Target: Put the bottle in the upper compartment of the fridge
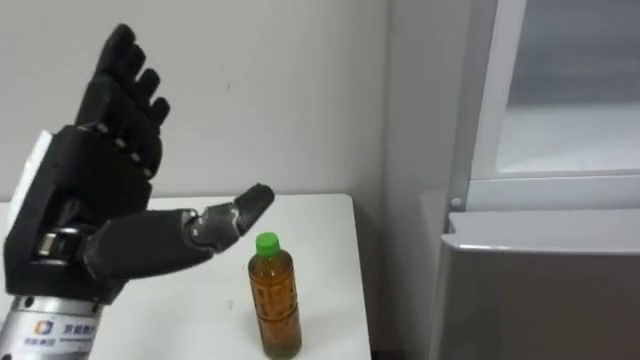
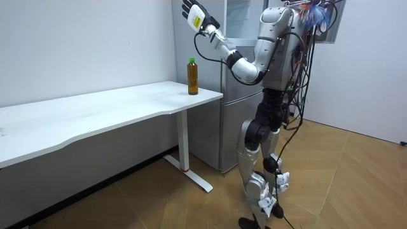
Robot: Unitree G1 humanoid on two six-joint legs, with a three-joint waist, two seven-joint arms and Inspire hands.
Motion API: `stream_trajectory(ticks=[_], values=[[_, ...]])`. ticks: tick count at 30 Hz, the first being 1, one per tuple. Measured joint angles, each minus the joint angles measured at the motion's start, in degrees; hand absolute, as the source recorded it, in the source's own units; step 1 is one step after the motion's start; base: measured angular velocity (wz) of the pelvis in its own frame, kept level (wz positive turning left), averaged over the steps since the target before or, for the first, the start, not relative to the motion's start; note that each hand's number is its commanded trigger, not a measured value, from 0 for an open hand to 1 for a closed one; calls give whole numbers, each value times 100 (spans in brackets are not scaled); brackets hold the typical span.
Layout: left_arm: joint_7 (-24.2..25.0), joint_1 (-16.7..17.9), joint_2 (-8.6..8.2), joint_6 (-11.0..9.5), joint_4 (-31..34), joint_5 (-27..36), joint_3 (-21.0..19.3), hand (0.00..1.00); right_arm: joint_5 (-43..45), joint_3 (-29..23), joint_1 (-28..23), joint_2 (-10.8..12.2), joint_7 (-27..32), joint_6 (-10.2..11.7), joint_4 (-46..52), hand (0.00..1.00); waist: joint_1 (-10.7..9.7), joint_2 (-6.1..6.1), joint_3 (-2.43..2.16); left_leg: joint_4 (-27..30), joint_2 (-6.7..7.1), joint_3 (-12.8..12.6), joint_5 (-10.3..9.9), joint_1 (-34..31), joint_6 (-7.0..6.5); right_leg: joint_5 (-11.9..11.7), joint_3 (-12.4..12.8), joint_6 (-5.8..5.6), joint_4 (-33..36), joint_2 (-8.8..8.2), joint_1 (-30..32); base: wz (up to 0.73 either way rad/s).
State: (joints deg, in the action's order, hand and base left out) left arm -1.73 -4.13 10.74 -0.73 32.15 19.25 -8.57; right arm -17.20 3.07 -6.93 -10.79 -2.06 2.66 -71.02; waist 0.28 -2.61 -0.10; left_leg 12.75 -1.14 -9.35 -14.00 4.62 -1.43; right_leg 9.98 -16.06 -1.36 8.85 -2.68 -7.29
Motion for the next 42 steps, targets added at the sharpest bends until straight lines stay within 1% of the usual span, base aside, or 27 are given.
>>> stream_trajectory(ticks=[3, 5, 7, 9, 11, 13, 17, 19, 21, 22, 23, 24, 25, 27, 29, 30, 31, 32, 33, 34, 35, 37, 38, 39, 40, 41, 42], values=[[-193, 258, -1, -65, 103, -21, -101, 0, -7, -15, -112, 0, -2, 22, 13, 0, 29, 12, -3, 7, 0, 20, 0, 22, 0, 2, 2, 1, 1, 1, -32, 5], [-288, 367, 0, -94, 101, -23, -235, 0, -3, -56, -118, 8, -3, 36, 12, 0, 36, 22, 2, 12, 1, 21, 0, 52, 0, 4, 5, 3, 1, 1, -58, 0], [-421, 515, 0, -116, 88, -14, -521, 0, 68, -178, -161, 32, -1, 38, 14, 0, 57, 37, 5, 10, 6, 22, 0, 93, -1, 17, 15, 6, 1, -2, -104, 0], [-521, 590, 0, -124, 87, -14, -696, 0, 114, -238, -193, 48, 24, 38, 14, 0, 76, 34, 3, 5, 12, 27, -1, 91, -2, 26, 15, 6, 1, -8, -105, 0], [-578, 628, 0, -125, 85, 5, -822, 0, 117, -270, -230, 62, 67, 36, 16, 0, 150, 37, 3, -9, 13, 34, -1, 94, -3, 27, 16, 7, 3, -9, -107, 0], [-669, 770, 0, -175, 70, 43, -959, 0, 110, -280, -256, 86, 151, 35, 38, 0, 176, 34, 1, -8, 20, 70, -2, 100, -4, 28, 3, 5, -3, -11, -135, 7], [-787, 1000, 0, -181, 25, 42, -1059, 0, 80, -324, -389, 110, 260, 34, 207, 0, 186, 15, 1, 1, 71, 134, -2, 113, -5, 33, 4, -2, -15, -11, -182, 10], [-820, 1160, 0, -184, 17, 43, -1146, 0, 72, -369, -445, 117, 280, 34, 219, 0, 179, 17, 10, -9, 73, 169, -1, 108, -7, 34, -1, -4, -12, -11, -193, 7], [-861, 1276, -2, -194, -67, 48, -1178, 0, 84, -453, -452, 148, 283, 33, 224, 0, 186, 2, 8, -21, 76, 174, -1, 111, -7, 35, 7, -6, -8, -8, -197, 2], [-875, 1355, -13, -227, -228, 48, -1204, 0, 121, -520, -468, 154, 288, 32, 227, 0, 195, 5, 16, -39, 71, 174, -1, 120, -7, 35, 18, -6, -9, -6, -195, 0], [-881, 1403, -32, -226, -321, 46, -1224, 0, 147, -571, -471, 154, 288, 32, 233, 0, 198, -6, 13, -44, 64, 173, -1, 121, -7, 35, 20, -6, -9, -7, -191, 0], [-901, 1485, -101, -226, -522, 45, -1261, 0, 168, -663, -494, 158, 285, 32, 248, 0, 189, -12, 14, -55, 58, 173, -1, 128, -8, 36, 16, -7, -7, -9, -187, -4], [-943, 1559, -133, -216, -704, 57, -1273, 0, 166, -683, -520, 166, 312, 32, 251, 0, 194, -28, 10, -66, 59, 172, -1, 144, -8, 36, 19, -7, -7, -6, -194, -4], [-1020, 1655, -142, -209, -878, 81, -1342, 0, 172, -715, -587, 177, 319, 25, 369, 0, 195, -50, -7, -89, 62, 173, -1, 154, -8, 36, 33, -7, -5, 2, -189, -4], [-1086, 1778, -141, -209, -984, 259, -1436, 0, 153, -789, -661, 170, 316, 21, 438, 0, 196, -55, -3, -103, 63, 173, -1, 195, -8, 36, 23, -7, -6, 1, -219, -2], [-1157, 1867, -141, -209, -1032, 320, -1480, 0, 149, -875, -694, 167, 316, 4, 444, 0, 197, -85, 8, -103, 63, 173, -3, 221, -9, 36, 20, -7, -8, 0, -241, 0], [-1204, 1888, -141, -224, -1173, 394, -1562, 0, 147, -944, -723, 164, 313, -36, 426, 0, 209, -82, 21, -114, 63, 172, -3, 270, -10, 37, 21, -8, -8, -1, -271, 0], [-1229, 1893, -140, -225, -1287, 430, -1613, 0, 147, -975, -740, 163, 312, -53, 426, 0, 222, -106, 27, -120, 63, 172, -3, 291, -10, 37, 23, -9, -6, -1, -279, -6], [-1309, 1920, -144, -224, -1514, 538, -1655, 0, 158, -1060, -751, 160, 309, -92, 427, 0, 238, -98, 39, -143, 59, 173, -6, 295, -15, 38, 24, -10, -5, -1, -280, -7], [-1347, 1924, -149, -223, -1643, 559, -1672, 0, 174, -1099, -757, 160, 308, -103, 434, 0, 244, -133, 25, -144, 60, 176, -10, 291, -21, 38, 23, -10, -5, -2, -278, -5], [-1404, 1927, -164, -206, -1883, 650, -1700, 0, 176, -1123, -769, 156, 317, -136, 457, 0, 264, -137, 17, -143, 65, 188, -14, 282, -27, 40, 26, -14, -3, -6, -267, 0], [-1501, 1959, -177, -181, -2251, 879, -1693, 0, 167, -1120, -772, 156, 331, -179, 473, 0, 294, -145, 16, -142, 79, 263, -19, 277, -34, 41, 22, -16, -2, -7, -271, 0], [-1518, 1962, -177, -186, -2391, 912, -1689, 0, 162, -1120, -769, 155, 335, -204, 474, 0, 295, -85, 21, -141, 90, 319, -19, 283, -35, 41, 23, -16, 3, -8, -277, 0], [-1565, 1980, -177, -188, -2721, 947, -1661, 0, 163, -1113, -772, 153, 352, -232, 490, 0, 295, -102, 22, -137, 92, 347, -19, 296, -36, 42, 28, -16, 20, -5, -284, 0], [-1641, 2086, -179, -186, -2994, 1051, -1583, 0, 175, -1111, -787, 153, 381, -250, 543, 0, 291, -113, 8, -135, 91, 346, -18, 301, -36, 44, 34, -19, 37, -3, -277, -3], [-1663, 2144, -192, -186, -3129, 1068, -1554, 0, 184, -1110, -799, 158, 387, -258, 583, 0, 290, -112, 9, -135, 91, 346, -18, 300, -36, 46, 38, -21, 43, -3, -271, 0], [-1672, 2211, -217, -184, -3437, 1081, -1468, 0, 212, -1110, -799, 162, 389, -266, 618, 0, 287, -97, 5, -132, 91, 348, -18, 300, -36, 51, 30, -24, 69, -5, -263, 0]])
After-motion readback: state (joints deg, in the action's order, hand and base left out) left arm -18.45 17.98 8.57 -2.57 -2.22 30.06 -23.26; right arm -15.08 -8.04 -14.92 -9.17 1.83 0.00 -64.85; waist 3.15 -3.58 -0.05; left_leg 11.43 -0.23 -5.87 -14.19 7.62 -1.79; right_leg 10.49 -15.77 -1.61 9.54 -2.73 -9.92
